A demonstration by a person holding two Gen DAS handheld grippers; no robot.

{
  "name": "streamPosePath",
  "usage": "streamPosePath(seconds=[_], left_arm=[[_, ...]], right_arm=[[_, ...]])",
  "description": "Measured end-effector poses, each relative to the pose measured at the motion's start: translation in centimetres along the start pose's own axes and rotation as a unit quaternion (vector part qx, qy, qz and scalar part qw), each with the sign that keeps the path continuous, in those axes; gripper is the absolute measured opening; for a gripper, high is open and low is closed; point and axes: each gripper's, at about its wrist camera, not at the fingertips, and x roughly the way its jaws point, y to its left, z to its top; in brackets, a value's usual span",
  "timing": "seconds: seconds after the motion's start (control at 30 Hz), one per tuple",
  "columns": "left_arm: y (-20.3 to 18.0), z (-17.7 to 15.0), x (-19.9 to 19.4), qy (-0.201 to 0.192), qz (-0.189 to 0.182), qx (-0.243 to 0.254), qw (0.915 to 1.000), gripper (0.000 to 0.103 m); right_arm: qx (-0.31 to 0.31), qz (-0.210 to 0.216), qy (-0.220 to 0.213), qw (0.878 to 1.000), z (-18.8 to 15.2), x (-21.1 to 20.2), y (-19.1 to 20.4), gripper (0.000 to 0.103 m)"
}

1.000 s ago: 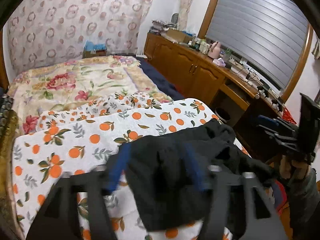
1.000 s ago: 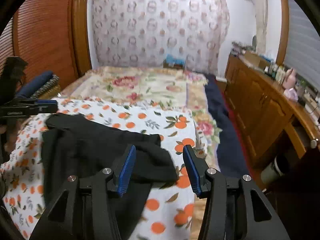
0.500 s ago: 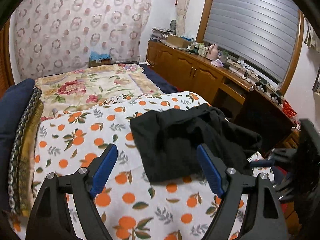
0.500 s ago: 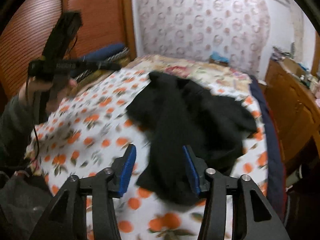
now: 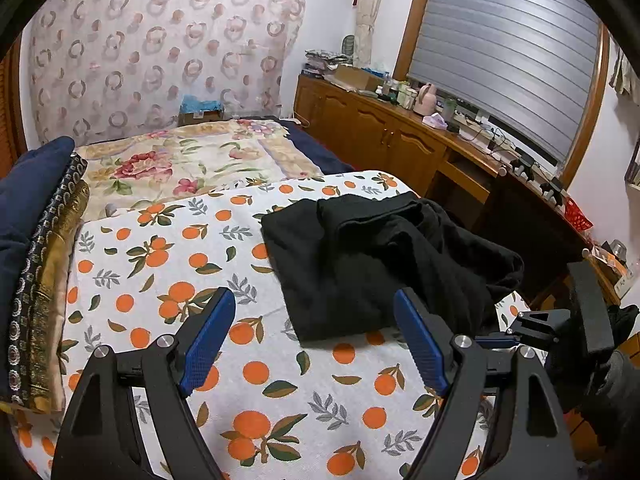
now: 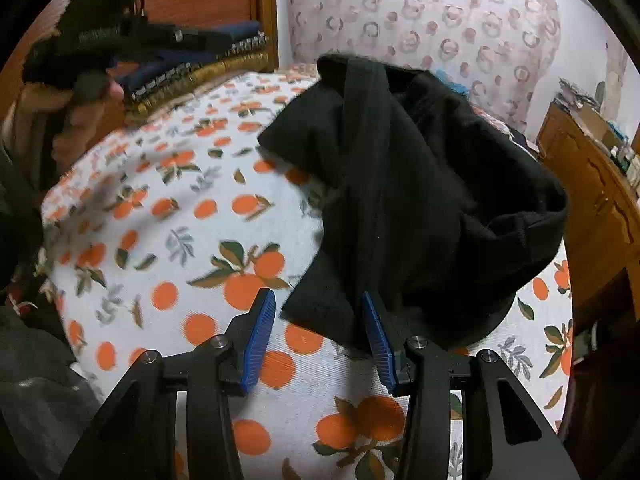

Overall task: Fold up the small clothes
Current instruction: 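Lower the shirt onto the sheet and open both grippers, then grasp the folded shirt bundle with both grippers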

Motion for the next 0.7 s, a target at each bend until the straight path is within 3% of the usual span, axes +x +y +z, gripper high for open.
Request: streamPosePath(seconds=[0.03, 0.1, 0.17, 0.27, 0.43, 0.57, 0.7], left_arm=[[0.0, -0.1, 0.2, 0.002, 0.000, -0.001, 1.0000, 0.082], [0.2, 0.0, 0.7, 0.006, 0.001, -0.003, 1.0000, 0.082], [0.3, 0.3, 1.3, 0.012, 0.000, -0.002, 0.9999, 0.082], [0.4, 0.8, 2.4, 0.020, 0.003, 0.001, 0.9998, 0.082], [0.4, 2.1, 4.4, 0.029, 0.002, 0.004, 0.9996, 0.082], [-0.2, 3.9, 7.0, 0.036, 0.012, 0.028, 0.9989, 0.082], [0.1, 5.2, 9.5, 0.046, 0.008, 0.031, 0.9984, 0.082]], right_arm=[[-0.011, -0.007, -0.005, 1.000, -0.2, -0.1, 0.2, 0.045], [-0.025, -0.022, -0.007, 0.999, -0.6, -0.5, 0.1, 0.008], [-0.025, -0.025, -0.014, 0.999, -0.7, -1.3, -0.7, 0.007], [-0.017, -0.048, -0.069, 0.996, 0.7, -4.4, -3.1, 0.006], [-0.005, -0.119, -0.140, 0.983, 4.8, -8.3, -8.6, 0.006], [0.009, -0.158, -0.153, 0.976, 7.6, -7.6, -13.4, 0.006], [0.041, -0.167, -0.142, 0.975, 9.0, -4.3, -17.3, 0.006]])
